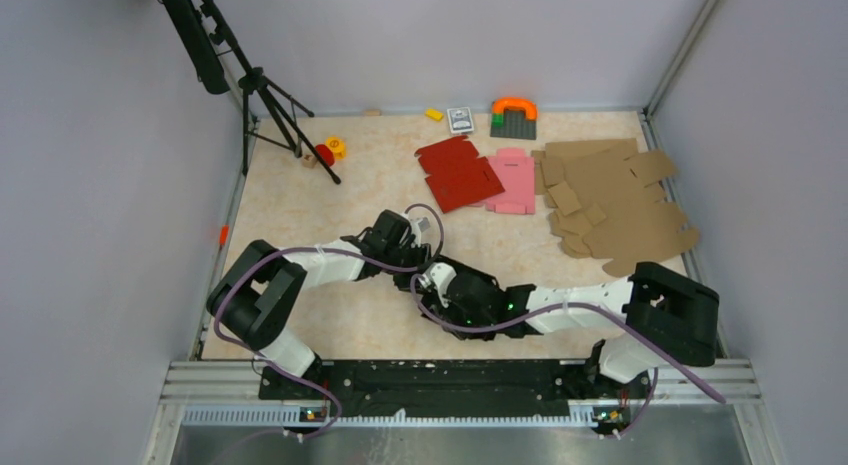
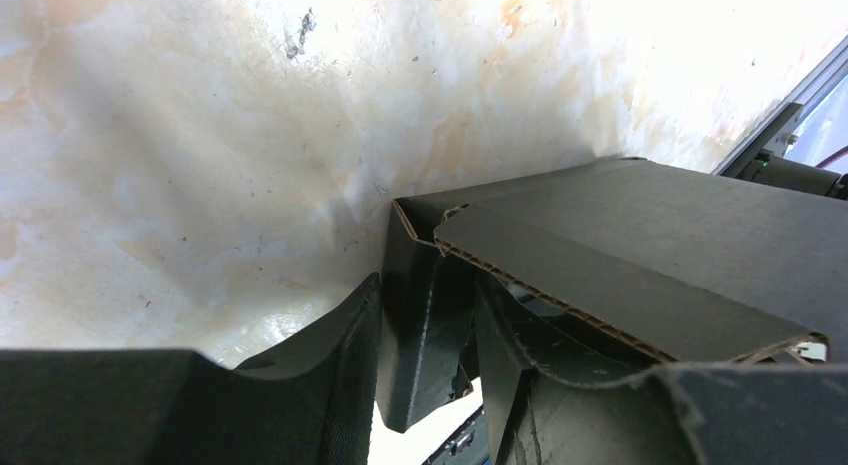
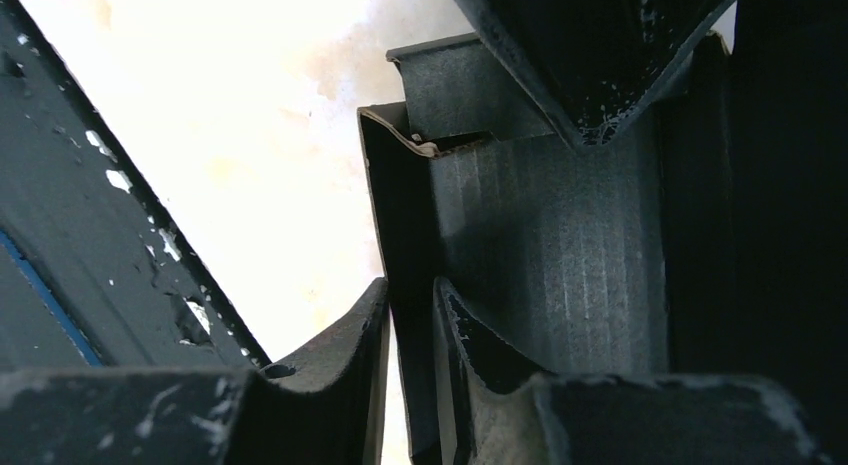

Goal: Fold the paper box
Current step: Fold the paper box at the center of the board.

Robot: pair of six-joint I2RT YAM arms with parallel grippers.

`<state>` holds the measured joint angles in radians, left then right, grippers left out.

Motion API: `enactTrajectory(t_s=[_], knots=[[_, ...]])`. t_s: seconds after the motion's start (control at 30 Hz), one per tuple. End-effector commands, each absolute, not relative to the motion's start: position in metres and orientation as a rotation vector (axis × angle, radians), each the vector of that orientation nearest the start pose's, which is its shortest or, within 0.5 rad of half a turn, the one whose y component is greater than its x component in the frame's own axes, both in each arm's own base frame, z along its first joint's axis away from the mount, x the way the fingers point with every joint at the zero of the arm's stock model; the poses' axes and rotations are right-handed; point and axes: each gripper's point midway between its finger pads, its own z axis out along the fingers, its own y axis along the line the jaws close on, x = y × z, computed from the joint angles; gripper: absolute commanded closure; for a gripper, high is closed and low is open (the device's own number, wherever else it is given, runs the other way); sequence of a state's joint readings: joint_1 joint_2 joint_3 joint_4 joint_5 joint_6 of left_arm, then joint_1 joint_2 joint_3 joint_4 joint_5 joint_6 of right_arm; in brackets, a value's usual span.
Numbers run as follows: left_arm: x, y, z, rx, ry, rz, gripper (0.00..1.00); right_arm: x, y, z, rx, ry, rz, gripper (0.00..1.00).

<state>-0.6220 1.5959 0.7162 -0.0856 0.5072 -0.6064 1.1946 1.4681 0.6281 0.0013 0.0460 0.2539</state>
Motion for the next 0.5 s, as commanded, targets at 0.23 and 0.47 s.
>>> enactTrajectory(t_s=[0.23,0.47], knots=[[0.2063,-0.2769,0.0298,0.265,2.724,-1.055,0.60,0.1239,0.3115,0.0230,-1.061,2.265,0.702,0.86],[0.2065,-0.2777,0.0299,0.267,2.725,-1.057,0.60,0.1266,0.3061,0.0206,-1.006,2.313,0.754,0.87]])
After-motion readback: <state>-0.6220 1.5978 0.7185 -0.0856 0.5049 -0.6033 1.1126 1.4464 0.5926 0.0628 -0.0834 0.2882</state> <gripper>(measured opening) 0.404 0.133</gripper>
